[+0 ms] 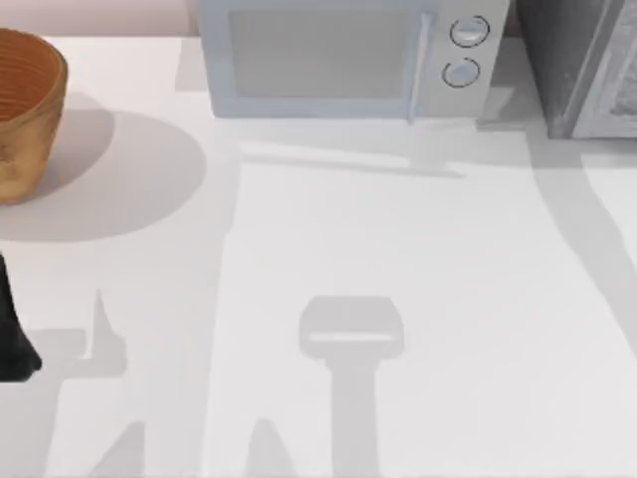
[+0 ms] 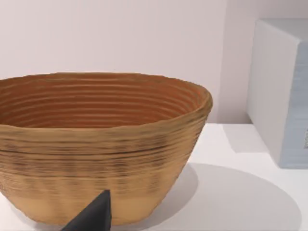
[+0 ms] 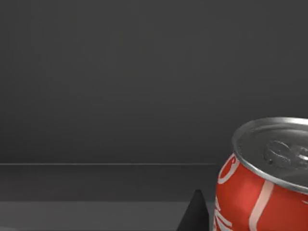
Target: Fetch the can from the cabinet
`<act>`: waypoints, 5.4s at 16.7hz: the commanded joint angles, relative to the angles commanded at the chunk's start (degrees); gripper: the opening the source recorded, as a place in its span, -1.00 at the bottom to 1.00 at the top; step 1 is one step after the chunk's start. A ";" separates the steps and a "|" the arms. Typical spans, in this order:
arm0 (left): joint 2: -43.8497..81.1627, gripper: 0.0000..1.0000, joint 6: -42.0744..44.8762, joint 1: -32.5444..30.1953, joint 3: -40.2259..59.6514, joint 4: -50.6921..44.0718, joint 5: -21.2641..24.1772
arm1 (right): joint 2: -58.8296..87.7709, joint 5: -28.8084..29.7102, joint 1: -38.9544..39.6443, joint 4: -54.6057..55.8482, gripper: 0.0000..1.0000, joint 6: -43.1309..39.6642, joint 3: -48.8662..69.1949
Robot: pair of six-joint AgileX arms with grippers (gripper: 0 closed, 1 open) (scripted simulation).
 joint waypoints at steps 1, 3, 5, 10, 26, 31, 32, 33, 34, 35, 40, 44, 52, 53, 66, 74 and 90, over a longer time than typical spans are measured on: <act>0.00 1.00 0.00 0.00 0.00 0.00 0.00 | -0.45 0.15 0.14 -0.29 -1.00 0.01 -0.12; 0.00 1.00 0.00 0.00 0.00 0.00 0.00 | -0.46 0.15 0.14 -0.30 -1.00 0.01 -0.12; 0.00 1.00 0.00 0.00 0.00 0.00 0.00 | -0.34 0.04 -0.13 -0.17 -1.00 0.10 0.07; 0.00 1.00 0.00 0.00 0.00 0.00 0.00 | -5.03 -0.67 -1.16 2.00 -1.00 0.11 -5.76; 0.00 1.00 0.00 0.00 0.00 0.00 0.00 | -62.51 -12.34 -11.50 25.63 -1.00 -0.43 -93.58; 0.00 1.00 0.00 0.00 0.00 0.00 0.00 | -76.51 -15.13 -14.17 31.50 -1.00 -0.67 -109.35; 0.00 1.00 0.00 0.00 0.00 0.00 0.00 | -77.84 -15.37 -14.43 32.09 -1.00 -0.70 -110.68; 0.00 1.00 0.00 0.00 0.00 0.00 0.00 | -78.56 -15.49 -14.58 32.43 -1.00 -0.72 -111.39; 0.00 1.00 0.00 0.00 0.00 0.00 0.00 | -78.70 -15.52 -14.61 32.49 -1.00 -0.72 -111.53; 0.00 1.00 0.00 0.00 0.00 0.00 0.00 | -78.70 -15.52 -14.61 32.49 -1.00 -0.72 -111.53; 0.00 1.00 0.00 0.00 0.00 0.00 0.00 | -77.82 -15.81 -14.63 32.92 -1.00 -0.61 -111.34; 0.00 1.00 0.00 0.00 0.00 0.00 0.00 | -69.54 -20.56 -17.01 40.35 -1.00 -0.44 -108.25; 0.00 1.00 0.00 0.00 0.00 0.00 0.00 | -29.31 -43.06 -25.69 71.07 -1.00 0.46 -97.01; 0.00 1.00 0.00 0.00 0.00 0.00 0.00 | -23.05 -46.48 -26.93 75.64 -1.00 0.61 -95.41; 0.00 1.00 0.00 0.00 0.00 0.00 0.00 | 46.24 -82.59 -41.03 125.25 -1.00 1.70 -77.47; 0.00 1.00 0.00 0.00 0.00 0.00 0.00 | 52.73 -85.84 -42.55 130.18 -1.00 1.68 -75.51; 0.00 1.00 0.00 0.00 0.00 0.00 0.00 | 54.64 -81.61 -38.34 129.26 -0.25 1.20 -73.19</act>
